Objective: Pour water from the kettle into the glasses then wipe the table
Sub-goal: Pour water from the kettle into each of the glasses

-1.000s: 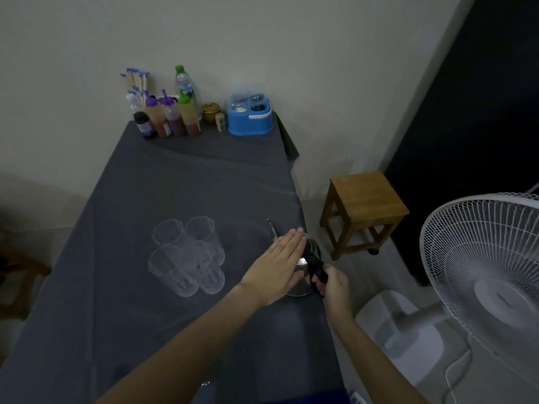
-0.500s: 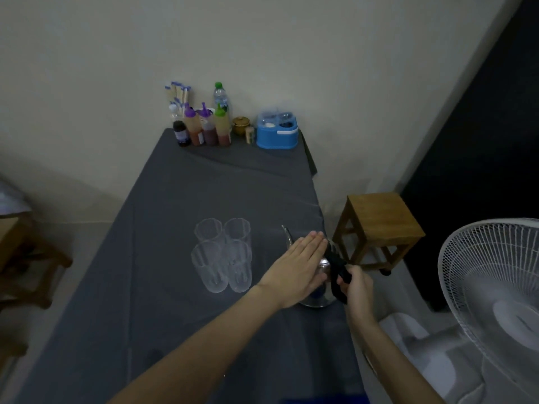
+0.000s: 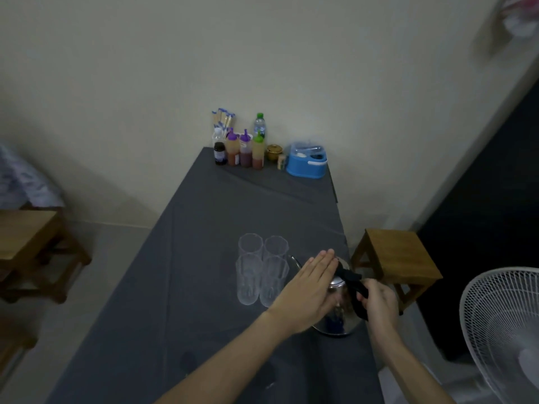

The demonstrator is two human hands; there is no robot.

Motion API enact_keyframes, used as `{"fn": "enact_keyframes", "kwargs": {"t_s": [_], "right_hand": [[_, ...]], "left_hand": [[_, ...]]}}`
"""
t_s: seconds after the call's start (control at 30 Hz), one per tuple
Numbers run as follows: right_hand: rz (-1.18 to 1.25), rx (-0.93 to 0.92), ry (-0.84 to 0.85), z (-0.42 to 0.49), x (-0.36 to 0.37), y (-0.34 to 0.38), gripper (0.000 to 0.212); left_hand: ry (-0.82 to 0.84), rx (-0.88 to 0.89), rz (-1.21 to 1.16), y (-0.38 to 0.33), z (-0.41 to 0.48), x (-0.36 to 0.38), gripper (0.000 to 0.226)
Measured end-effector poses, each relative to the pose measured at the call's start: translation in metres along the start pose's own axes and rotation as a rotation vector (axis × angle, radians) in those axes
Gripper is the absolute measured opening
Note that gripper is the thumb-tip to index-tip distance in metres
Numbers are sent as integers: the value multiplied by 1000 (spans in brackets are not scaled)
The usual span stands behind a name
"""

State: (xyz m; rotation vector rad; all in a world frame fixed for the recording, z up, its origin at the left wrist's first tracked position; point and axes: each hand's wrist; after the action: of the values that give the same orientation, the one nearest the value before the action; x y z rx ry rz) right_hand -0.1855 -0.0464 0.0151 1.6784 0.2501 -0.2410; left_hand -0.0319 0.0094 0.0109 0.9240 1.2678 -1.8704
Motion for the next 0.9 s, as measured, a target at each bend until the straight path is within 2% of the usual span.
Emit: {"fn": "enact_keyframes", "kwargs": {"t_s": [0.17,0.23,0.57,0.9], "right_hand": [[-112,-53,12,-4,4,11,30],[-142,-69,12,-4,5,17,36],[-331,-135,48,1,4,38,35],[-426,-133,49,8,0,47,32]], "left_hand": [[-16,-45,-102,1,-10,-8,66],[-5,-70,-131,1,-11,-10,67],[-23,-109,-242,1,-13,-17,78],[-27,-127,-295,-2,-11,-16,80]]}}
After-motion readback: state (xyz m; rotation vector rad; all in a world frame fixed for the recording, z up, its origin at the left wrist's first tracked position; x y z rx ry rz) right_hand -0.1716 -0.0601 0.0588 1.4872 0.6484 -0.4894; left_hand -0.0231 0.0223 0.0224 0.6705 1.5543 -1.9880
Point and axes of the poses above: each hand's wrist, its own z-axis towards the middle knuckle, its own x-axis out of the palm, y = z × x, and after that the axes turned 8 degrees about -z, right-handed
